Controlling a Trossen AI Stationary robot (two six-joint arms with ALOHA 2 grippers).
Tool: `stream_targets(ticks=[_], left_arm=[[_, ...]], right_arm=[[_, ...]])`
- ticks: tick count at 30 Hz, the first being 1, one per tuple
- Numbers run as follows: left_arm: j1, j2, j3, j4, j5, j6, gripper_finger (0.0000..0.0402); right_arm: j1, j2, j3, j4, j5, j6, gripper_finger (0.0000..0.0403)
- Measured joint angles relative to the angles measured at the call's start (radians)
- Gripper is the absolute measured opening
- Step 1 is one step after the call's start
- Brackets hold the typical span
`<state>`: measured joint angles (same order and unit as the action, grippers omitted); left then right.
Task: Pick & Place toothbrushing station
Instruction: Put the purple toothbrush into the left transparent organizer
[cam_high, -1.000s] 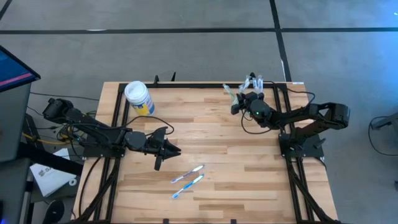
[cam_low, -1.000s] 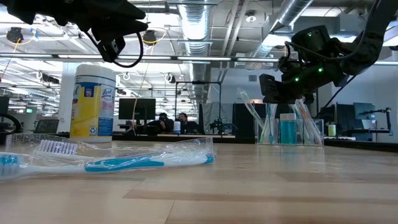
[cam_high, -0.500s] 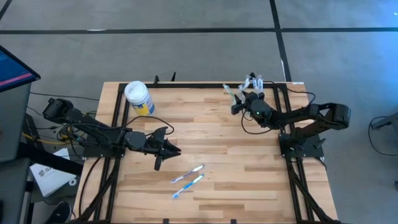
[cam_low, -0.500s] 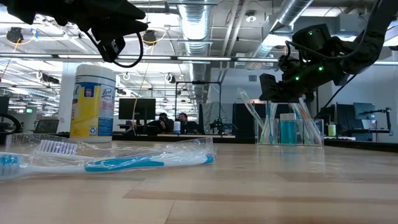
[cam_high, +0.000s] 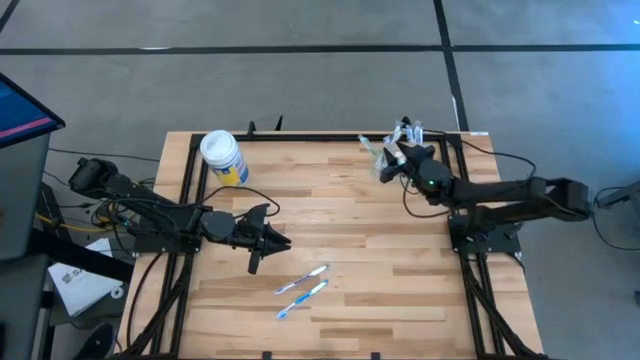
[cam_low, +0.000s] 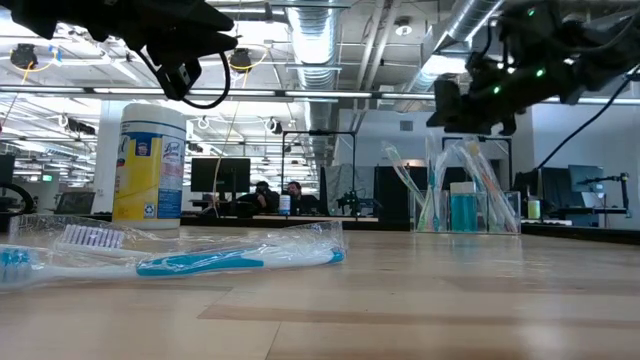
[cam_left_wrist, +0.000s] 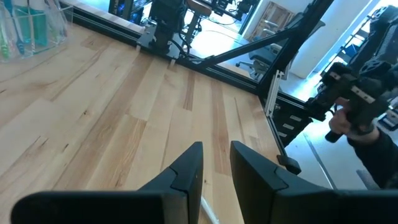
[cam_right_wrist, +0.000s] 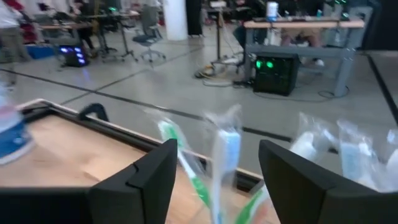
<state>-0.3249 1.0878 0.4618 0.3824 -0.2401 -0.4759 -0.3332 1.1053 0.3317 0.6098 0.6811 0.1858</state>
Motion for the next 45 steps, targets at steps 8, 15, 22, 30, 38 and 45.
stream_targets(ticks=[8, 15, 22, 30, 38, 45], left_arm=[[-0.002, 0.000, 0.000, 0.000, 0.000, 0.000, 0.0076], [-0.025, 0.000, 0.000, 0.000, 0.002, 0.006, 0.0076], [-0.076, 0.000, 0.000, 0.000, 0.002, 0.008, 0.0076], [-0.182, 0.036, 0.003, -0.001, 0.001, 0.004, 0.0076], [-0.295, 0.232, 0.002, 0.002, -0.018, -0.031, 0.0076], [-0.357, 0.309, 0.002, 0.001, -0.018, -0.194, 0.0076]], right_arm=[[0.129, -0.107, 0.000, -0.045, -0.002, -0.029, 0.0214], [0.265, -0.119, 0.000, -0.044, -0.056, -0.039, 0.0213], [0.409, -0.102, 0.000, -0.045, -0.134, -0.039, 0.0206], [0.537, -0.105, 0.000, -0.039, -0.134, -0.038, 0.0192], [0.557, -0.105, 0.000, -0.040, -0.133, -0.036, 0.0173], [0.557, -0.105, 0.000, -0.042, -0.132, -0.036, 0.0160]])
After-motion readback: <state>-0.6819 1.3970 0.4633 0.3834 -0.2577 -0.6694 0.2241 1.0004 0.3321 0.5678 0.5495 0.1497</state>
